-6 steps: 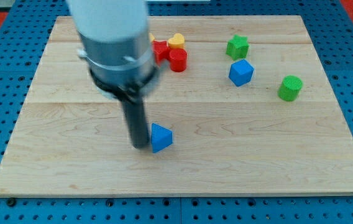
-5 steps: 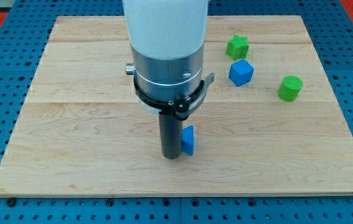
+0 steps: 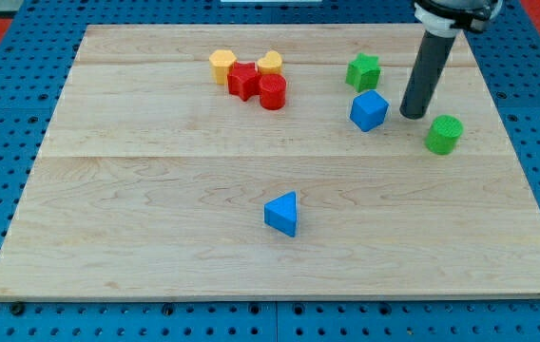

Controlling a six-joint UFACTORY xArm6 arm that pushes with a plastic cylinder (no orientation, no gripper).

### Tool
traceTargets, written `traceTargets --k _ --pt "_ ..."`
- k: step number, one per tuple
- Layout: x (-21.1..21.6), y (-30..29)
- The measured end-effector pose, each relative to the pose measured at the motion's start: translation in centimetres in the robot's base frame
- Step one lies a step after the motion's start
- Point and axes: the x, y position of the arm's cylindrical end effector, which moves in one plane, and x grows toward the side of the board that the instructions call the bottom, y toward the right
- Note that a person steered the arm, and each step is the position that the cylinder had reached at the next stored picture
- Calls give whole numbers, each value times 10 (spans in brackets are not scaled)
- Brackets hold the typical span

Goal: Push the blue blocks together to the bottom center of the board

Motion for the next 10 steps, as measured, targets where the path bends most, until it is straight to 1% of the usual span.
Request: traceTargets --k 1,2,3,4,5,6,7,8,9,10 --pt "-6 -91" --pt "43 -129" --pt "92 -144" --pt "68 -124" --pt "38 -146" --pt "53 -196" --pt "111 -172" --pt "137 -147" --pt "96 -51" --pt "62 13"
